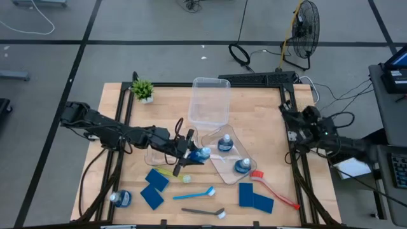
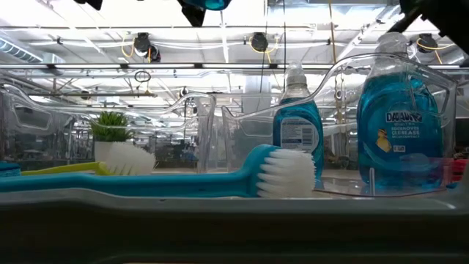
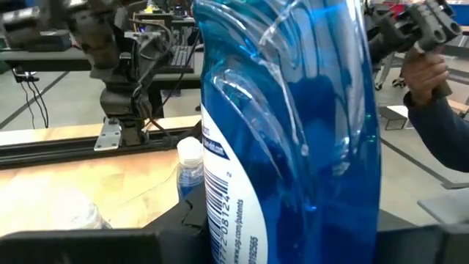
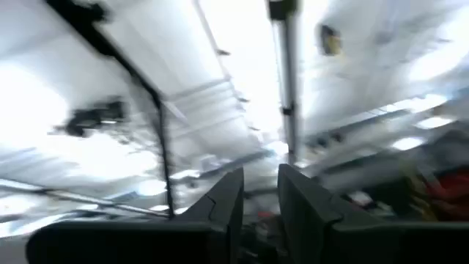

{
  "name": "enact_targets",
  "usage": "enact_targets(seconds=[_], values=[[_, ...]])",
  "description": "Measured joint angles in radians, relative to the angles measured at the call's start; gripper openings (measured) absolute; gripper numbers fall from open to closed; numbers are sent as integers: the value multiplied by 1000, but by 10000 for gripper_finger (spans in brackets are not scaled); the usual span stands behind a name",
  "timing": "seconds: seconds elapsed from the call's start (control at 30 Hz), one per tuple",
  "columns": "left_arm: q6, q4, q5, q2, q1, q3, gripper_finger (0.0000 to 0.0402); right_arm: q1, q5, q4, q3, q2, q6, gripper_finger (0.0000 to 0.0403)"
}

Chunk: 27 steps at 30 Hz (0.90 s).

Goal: Pick & Place Kitchen Sink Supplies
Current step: Put the blue soap dispenser into the right transparent bin

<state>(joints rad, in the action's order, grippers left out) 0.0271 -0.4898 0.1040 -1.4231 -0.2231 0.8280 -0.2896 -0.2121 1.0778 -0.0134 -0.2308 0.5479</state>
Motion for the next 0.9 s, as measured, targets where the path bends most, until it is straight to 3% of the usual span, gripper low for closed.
enact_targets(seconds=[0.07, 0.2, 0.27, 0.47, 0.57, 0.73, 0.9], values=[[3, 2, 1, 0, 4, 0, 145, 85, 28, 23, -12, -86, -56, 73], [30, 44, -3, 0, 23, 0, 145, 255, 183, 7, -74, -336, -167, 73], [39, 57, -3, 0, 30, 0, 145, 324, 235, 3, -150, -480, -231, 73], [53, 84, -3, 0, 41, 0, 145, 468, 248, -35, -400, -830, -495, 73], [44, 86, -3, 0, 36, 0, 145, 529, 341, -94, -512, -962, -631, 81], [31, 117, -20, 1, 34, 0, 145, 604, 490, -229, -667, -1112, -746, 151], [25, 124, -26, 1, 34, 0, 145, 648, 505, -264, -784, -1201, -769, 257]])
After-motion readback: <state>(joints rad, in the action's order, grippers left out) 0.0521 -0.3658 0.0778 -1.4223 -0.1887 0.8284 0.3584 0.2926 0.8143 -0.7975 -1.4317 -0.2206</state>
